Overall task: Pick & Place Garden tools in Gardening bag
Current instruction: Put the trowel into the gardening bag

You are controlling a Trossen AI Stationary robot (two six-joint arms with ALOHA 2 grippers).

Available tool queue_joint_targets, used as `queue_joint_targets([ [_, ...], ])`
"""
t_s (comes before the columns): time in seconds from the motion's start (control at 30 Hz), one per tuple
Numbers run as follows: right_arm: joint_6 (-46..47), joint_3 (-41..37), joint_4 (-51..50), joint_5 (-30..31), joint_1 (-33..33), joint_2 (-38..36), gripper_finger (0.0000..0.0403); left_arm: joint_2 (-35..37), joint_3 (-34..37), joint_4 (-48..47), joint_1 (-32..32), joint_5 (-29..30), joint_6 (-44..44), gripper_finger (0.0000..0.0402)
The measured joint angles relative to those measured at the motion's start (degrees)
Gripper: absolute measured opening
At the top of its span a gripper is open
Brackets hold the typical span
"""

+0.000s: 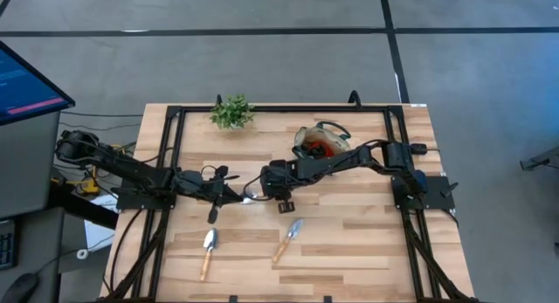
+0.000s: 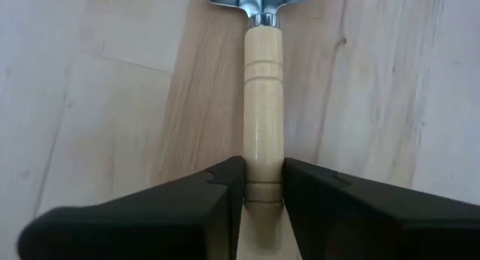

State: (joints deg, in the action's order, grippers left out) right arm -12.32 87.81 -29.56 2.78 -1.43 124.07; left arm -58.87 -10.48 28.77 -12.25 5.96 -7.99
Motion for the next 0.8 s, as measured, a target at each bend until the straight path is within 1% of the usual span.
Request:
queue_joint_targets([
  [0.33,0.4,0.3,-0.3,0.0,0.0,-0.9,0.0069,0.0,0.0,0.2,0.0,0.0,0.0,0.0002],
  [0.43,0.4,0.5,-2.8,0.1,0.0,-2.0,0.0068,0.0,0.0,0.7,0.0,0.4,-0.1,0.0002],
  [0.5,0.4,0.9,-2.0,0.1,0.0,-2.9,0.0067,0.0,0.0,0.7,0.0,2.8,-1.4,0.0002],
  [0.57,1.0,0.7,-4.2,0.2,0.0,-4.5,0.0067,0.0,0.0,0.8,0.0,5.8,-2.2,0.0002],
  [0.6,1.3,0.8,-3.4,0.2,0.0,-5.0,0.0067,0.0,0.0,0.8,0.1,7.0,-2.4,0.0002],
  [0.63,1.3,0.8,-3.5,0.3,0.0,-5.7,0.0067,0.0,0.0,0.8,0.2,7.6,-2.6,0.0002],
  [0.73,1.8,0.8,-5.3,3.1,-0.3,-8.3,0.0067,0.0,0.0,0.6,0.9,7.7,-3.5,0.0002],
  [0.8,1.9,0.8,-7.0,6.1,-0.5,-9.8,0.0066,0.0,0.0,0.7,1.0,7.7,-4.7,0.0002],
])
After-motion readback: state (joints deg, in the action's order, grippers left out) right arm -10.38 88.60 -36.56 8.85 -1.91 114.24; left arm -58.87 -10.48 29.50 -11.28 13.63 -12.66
